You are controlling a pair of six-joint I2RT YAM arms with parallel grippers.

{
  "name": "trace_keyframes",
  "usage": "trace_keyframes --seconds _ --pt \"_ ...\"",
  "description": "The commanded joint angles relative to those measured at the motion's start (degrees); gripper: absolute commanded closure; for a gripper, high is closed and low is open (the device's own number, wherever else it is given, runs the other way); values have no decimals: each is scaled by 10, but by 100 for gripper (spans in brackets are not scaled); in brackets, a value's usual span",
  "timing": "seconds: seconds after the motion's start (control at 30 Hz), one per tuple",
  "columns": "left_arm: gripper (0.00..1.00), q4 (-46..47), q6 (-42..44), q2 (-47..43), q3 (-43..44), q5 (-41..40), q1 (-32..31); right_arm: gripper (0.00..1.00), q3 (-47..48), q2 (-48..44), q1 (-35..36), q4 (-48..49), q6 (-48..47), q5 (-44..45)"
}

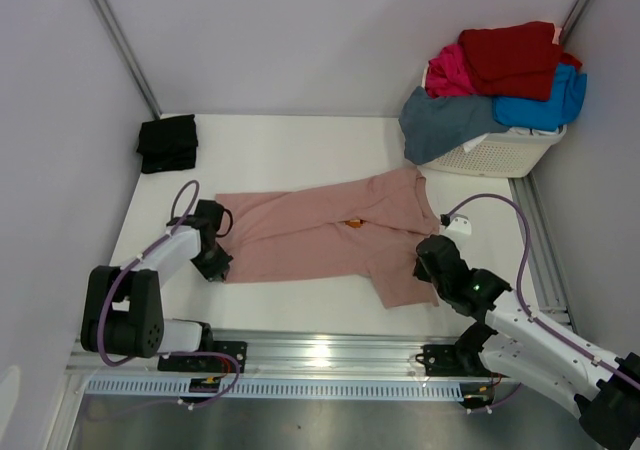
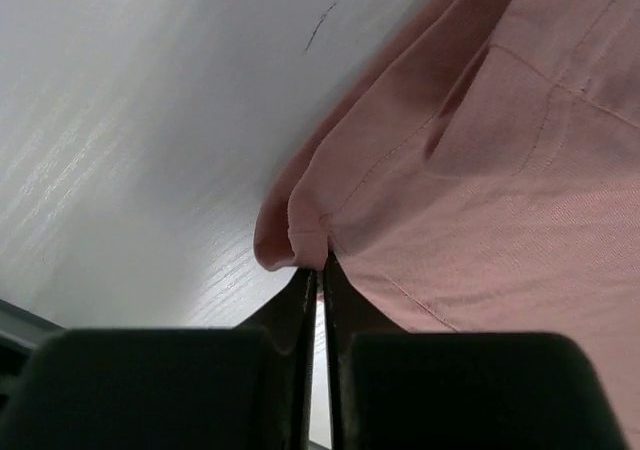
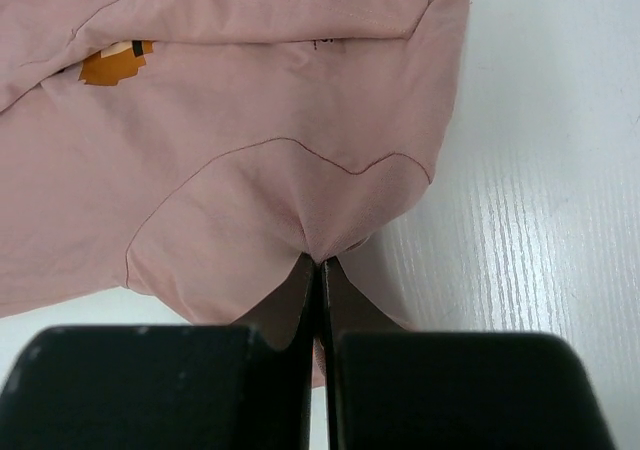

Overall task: Fold and stack the t-shirts
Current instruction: Grap the side of the flattened tshirt closest away from the robot with both arms

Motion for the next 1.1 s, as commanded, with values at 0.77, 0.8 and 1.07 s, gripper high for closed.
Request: trace_keyframes --seconds 0.77,0.8,1.07 --pt "99 9 6 -47 95 2 6 100 114 72 -4 20 -6 82" --pt "99 11 6 -41 99 0 7 100 127 81 -6 23 -11 82" --pt "99 27 2 -19 127 7 21 100 172 146 -49 65 -41 86"
